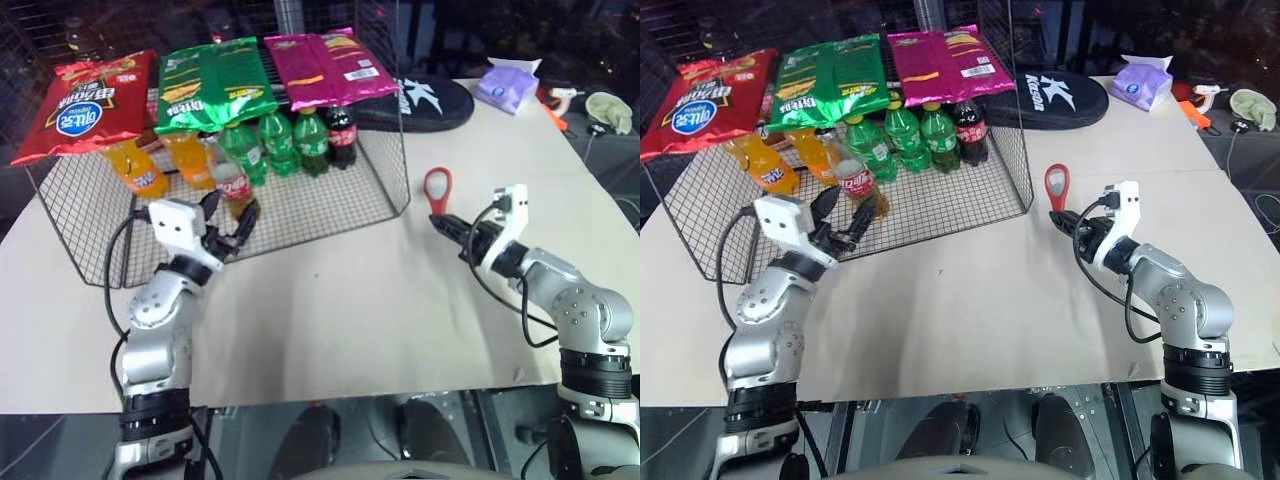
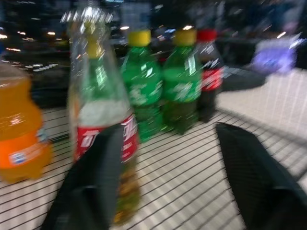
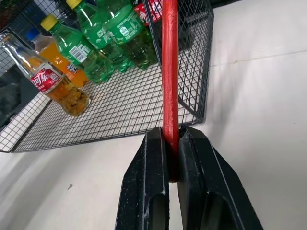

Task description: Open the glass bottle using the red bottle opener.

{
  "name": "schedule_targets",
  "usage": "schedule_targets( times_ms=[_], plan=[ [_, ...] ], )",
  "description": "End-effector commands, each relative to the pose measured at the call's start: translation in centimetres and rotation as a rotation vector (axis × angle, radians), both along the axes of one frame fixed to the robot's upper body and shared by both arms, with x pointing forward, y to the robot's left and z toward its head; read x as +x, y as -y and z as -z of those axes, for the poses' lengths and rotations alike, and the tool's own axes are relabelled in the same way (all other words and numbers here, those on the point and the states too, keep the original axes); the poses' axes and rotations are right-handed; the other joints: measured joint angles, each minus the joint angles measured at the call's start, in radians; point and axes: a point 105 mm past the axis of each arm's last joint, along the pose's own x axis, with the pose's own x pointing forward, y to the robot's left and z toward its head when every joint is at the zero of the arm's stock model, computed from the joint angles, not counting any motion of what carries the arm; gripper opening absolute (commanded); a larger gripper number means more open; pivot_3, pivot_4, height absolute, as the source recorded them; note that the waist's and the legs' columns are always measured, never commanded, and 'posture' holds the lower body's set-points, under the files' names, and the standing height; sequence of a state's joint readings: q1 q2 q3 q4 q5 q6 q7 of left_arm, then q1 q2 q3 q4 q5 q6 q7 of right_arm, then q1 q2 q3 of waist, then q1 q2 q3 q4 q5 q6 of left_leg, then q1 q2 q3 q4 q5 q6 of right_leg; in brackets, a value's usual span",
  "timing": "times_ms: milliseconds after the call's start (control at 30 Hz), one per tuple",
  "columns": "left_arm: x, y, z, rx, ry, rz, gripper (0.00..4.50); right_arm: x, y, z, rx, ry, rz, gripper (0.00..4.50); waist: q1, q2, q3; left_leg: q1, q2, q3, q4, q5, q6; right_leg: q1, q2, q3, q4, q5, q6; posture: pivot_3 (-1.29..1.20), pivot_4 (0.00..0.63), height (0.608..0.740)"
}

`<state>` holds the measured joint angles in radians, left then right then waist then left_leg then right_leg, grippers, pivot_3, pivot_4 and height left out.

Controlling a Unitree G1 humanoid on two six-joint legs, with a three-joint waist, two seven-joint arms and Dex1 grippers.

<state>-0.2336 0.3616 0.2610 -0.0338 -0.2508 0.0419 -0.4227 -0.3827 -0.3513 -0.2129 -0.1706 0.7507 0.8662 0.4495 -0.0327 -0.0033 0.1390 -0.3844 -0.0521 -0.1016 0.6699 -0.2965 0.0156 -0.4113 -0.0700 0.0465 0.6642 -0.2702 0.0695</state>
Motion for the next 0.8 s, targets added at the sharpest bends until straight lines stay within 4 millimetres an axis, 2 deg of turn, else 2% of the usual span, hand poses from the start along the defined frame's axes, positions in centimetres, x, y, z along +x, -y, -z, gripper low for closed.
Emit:
schedule_targets(
  times_ms=[33,167,333,533,767,800],
  plan=[
    [1.1,-0.9,-1.4,0.05,0.071,-0.08,4.4,-0.1,0.2,-1.1,0.012,0.053,0.016,0.0,0.0,0.0,0.0,0.0,0.0,0.0,0.0,0.0,0.0,0.0,0.0,0.0,0.0,0.0,0.0,0.0,0.15,0.74],
    [2.0,-1.5,-1.6,0.061,0.086,-0.119,4.4,-0.1,0.3,-1.0,0.008,0.056,0.024,0.0,-0.003,0.0,0.0,0.0,0.0,0.0,0.0,0.0,0.0,0.0,0.0,0.0,0.0,0.0,0.0,0.0,0.15,0.74],
    [3.2,-2.5,-1.5,-0.017,0.077,-0.181,4.4,-0.1,0.4,-1.0,0.004,0.062,0.042,0.0,-0.005,0.0,0.0,0.0,0.0,0.0,0.0,0.0,0.0,0.0,0.0,0.0,0.001,0.0,0.0,0.0,0.15,0.74],
    [4.8,-1.8,-0.8,0.03,0.042,-0.135,4.4,-0.2,0.3,-0.8,0.003,0.061,0.05,0.0,-0.005,0.0,0.0,0.0,-0.001,0.0,0.0,0.0,0.0,0.0,0.0,0.0,0.001,0.0,0.0,0.0,0.15,0.74],
    [6.1,-1.9,-0.8,-0.072,0.033,-0.126,4.4,-0.3,0.3,-0.4,-0.01,0.059,0.057,0.0,-0.007,0.0,0.0,0.0,-0.001,0.0,0.0,0.0,0.0,0.0,0.0,0.0,0.001,0.0,0.0,0.0,0.15,0.74],
    [6.1,-2.0,-1.0,-0.087,0.036,-0.128,3.89,-0.3,0.3,-0.4,-0.01,0.059,0.058,0.0,-0.007,0.0,0.0,0.0,-0.001,0.0,0.0,0.0,0.0,0.0,0.0,0.0,0.001,0.0,0.0,0.0,0.15,0.74]
  ],
)
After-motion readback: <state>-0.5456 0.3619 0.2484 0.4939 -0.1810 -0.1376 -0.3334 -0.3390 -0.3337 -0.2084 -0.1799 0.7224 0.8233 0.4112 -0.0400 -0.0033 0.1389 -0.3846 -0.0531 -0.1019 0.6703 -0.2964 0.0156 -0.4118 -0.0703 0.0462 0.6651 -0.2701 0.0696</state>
